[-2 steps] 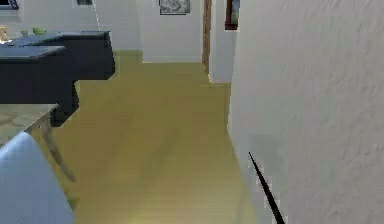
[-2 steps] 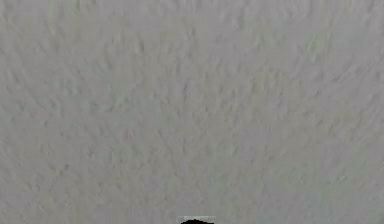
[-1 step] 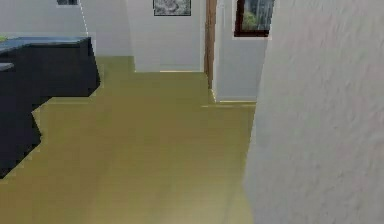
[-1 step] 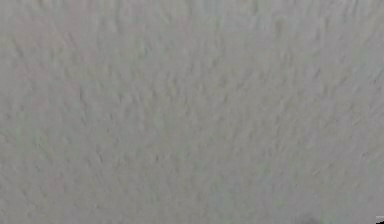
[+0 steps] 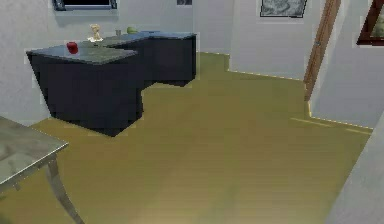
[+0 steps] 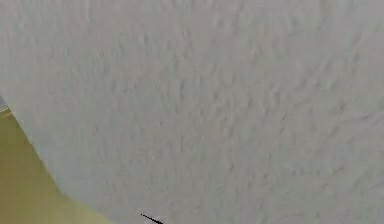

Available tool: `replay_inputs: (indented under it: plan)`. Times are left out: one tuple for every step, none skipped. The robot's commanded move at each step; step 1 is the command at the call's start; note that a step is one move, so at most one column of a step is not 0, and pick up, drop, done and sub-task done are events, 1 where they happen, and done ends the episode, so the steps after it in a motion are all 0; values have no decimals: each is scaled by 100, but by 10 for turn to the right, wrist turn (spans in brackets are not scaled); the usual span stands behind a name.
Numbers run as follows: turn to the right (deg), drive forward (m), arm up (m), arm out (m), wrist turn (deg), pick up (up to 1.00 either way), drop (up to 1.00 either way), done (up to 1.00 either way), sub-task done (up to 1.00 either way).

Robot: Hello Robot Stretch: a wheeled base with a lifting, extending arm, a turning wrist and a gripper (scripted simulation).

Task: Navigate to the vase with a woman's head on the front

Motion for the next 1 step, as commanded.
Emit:
replay_inputs:
  plan:
    - [-30,0,0,0,0,0,0,0,0]
